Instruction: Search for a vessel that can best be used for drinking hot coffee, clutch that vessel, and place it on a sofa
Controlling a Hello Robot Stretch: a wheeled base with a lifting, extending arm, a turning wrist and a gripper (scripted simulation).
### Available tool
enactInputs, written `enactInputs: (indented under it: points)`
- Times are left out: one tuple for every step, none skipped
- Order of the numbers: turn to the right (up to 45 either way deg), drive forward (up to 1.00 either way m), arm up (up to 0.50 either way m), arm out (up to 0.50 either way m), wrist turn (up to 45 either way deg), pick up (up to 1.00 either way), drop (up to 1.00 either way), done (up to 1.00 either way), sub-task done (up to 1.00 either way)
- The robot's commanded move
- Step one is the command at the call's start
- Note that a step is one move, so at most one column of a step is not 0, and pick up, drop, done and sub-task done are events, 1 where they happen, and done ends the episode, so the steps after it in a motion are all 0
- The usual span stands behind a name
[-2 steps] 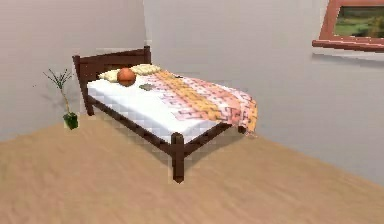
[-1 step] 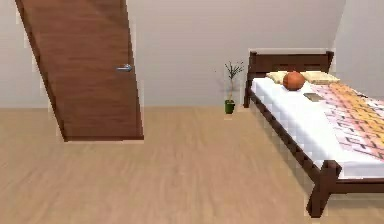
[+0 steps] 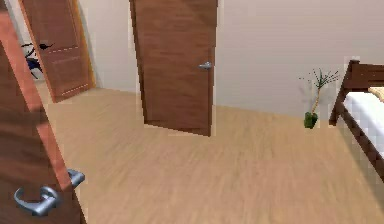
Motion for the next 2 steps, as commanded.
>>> enactInputs:
  points:
    - [0.0,0.65,0.0,0.0,0.0,0.0,0.0,0.0,0.0]
    - [-42.0,0.0,0.0,0.0,0.0,0.0,0.0,0.0,0.0]
